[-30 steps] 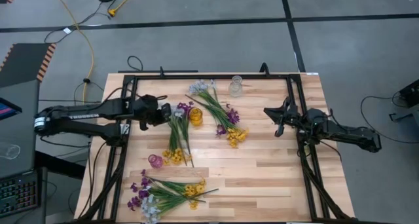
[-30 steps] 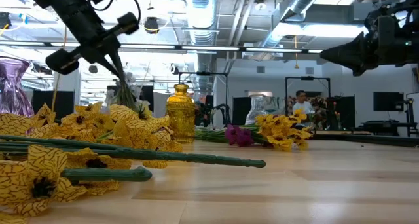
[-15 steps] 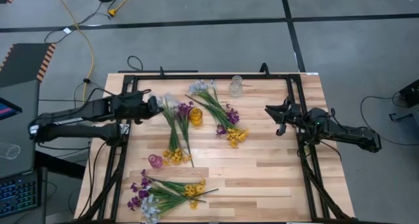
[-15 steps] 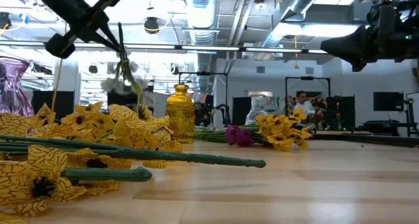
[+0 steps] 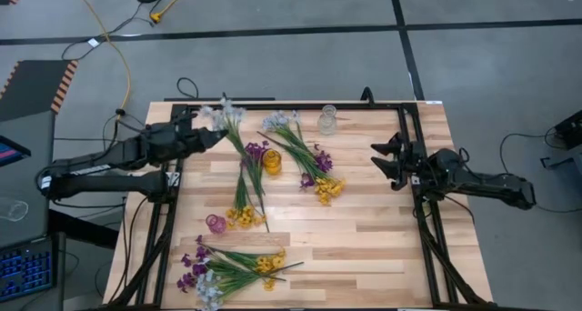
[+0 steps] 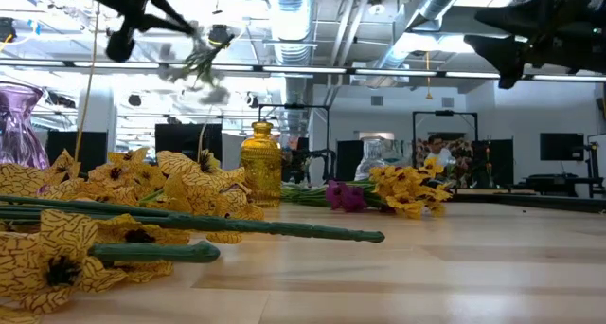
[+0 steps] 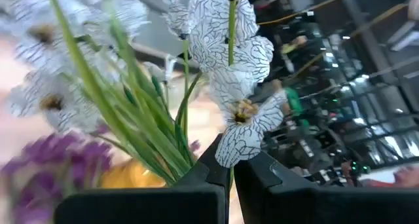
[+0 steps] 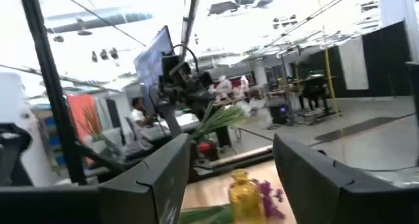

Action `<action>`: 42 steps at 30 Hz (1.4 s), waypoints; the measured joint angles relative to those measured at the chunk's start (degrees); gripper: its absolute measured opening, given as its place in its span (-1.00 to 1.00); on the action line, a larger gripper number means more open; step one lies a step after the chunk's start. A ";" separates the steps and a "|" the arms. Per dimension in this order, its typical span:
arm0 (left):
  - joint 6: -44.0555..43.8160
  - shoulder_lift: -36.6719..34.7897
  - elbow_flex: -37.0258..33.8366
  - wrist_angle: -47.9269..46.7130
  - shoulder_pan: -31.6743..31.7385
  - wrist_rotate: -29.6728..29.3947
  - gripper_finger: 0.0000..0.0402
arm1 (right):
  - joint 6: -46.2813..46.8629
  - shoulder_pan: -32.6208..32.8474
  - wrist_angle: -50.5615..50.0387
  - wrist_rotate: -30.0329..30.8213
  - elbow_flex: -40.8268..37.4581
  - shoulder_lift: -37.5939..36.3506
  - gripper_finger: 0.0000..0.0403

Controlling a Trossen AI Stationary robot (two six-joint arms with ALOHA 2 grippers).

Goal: Sort flowers into vase by color
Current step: Put the middle white flowers into the transparent vase

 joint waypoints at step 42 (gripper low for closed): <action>35.58 21.82 0.02 35.85 -0.22 10.23 -1.00 | 0.83 -1.13 7.33 -13.16 45.76 74.38 0.24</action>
